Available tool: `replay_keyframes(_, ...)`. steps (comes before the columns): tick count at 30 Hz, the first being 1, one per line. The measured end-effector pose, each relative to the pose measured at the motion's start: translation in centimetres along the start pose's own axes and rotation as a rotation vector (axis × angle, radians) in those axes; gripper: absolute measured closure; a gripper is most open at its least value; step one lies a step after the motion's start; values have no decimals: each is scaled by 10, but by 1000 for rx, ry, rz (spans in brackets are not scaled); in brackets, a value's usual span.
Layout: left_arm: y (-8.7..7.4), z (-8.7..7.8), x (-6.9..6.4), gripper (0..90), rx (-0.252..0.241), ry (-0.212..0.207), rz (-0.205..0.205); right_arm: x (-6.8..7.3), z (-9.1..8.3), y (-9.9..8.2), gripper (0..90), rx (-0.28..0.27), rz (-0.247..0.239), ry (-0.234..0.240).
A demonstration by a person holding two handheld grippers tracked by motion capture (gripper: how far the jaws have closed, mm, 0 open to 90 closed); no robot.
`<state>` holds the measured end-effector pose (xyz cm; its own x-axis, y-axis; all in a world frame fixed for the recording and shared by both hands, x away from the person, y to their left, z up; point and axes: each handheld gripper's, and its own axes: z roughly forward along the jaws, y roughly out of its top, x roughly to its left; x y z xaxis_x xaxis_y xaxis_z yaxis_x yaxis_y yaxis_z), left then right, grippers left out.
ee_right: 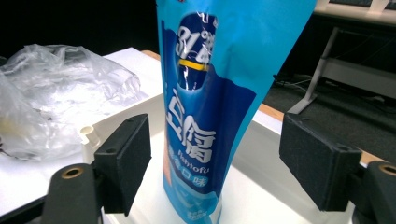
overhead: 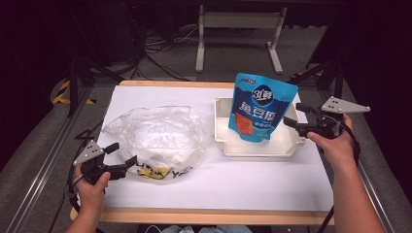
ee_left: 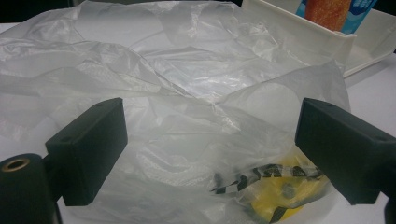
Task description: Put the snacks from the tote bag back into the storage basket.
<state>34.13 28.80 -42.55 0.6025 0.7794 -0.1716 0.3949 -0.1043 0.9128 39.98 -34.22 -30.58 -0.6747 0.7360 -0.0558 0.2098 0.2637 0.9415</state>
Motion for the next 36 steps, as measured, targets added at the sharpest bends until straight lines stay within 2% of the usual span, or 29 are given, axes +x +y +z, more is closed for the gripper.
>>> replay_keyframes(6,1,-3,-2,100,-9,-10,-11,12,-20,4,259,-16,4,-2)
replay_keyframes(9,1,-5,-4,99,-18,-24,-16,19,-26,3,259,6,44,4)
replay_keyframes(12,3,-8,-7,98,-29,-47,-19,26,-28,1,259,23,32,0)
replay_keyframes(16,4,-9,-10,98,-35,-57,-16,43,-29,-1,253,4,14,32)
replay_keyframes(20,5,-9,-13,96,-36,-69,-3,62,-23,-3,243,-17,11,62)
replay_keyframes(21,5,-9,-13,96,-41,-76,1,62,-23,-3,243,-17,11,62)
replay_keyframes(23,4,-10,-14,34,-45,-97,19,69,-19,-6,238,-29,15,73)
replay_keyframes(29,4,-12,-15,31,-58,-113,42,92,-2,-16,228,-45,2,116)
replay_keyframes(35,3,-12,-18,36,-47,-110,81,105,16,-31,225,-34,5,145)
replay_keyframes(36,2,-11,-19,36,-58,-112,82,105,16,-31,225,-34,5,145)
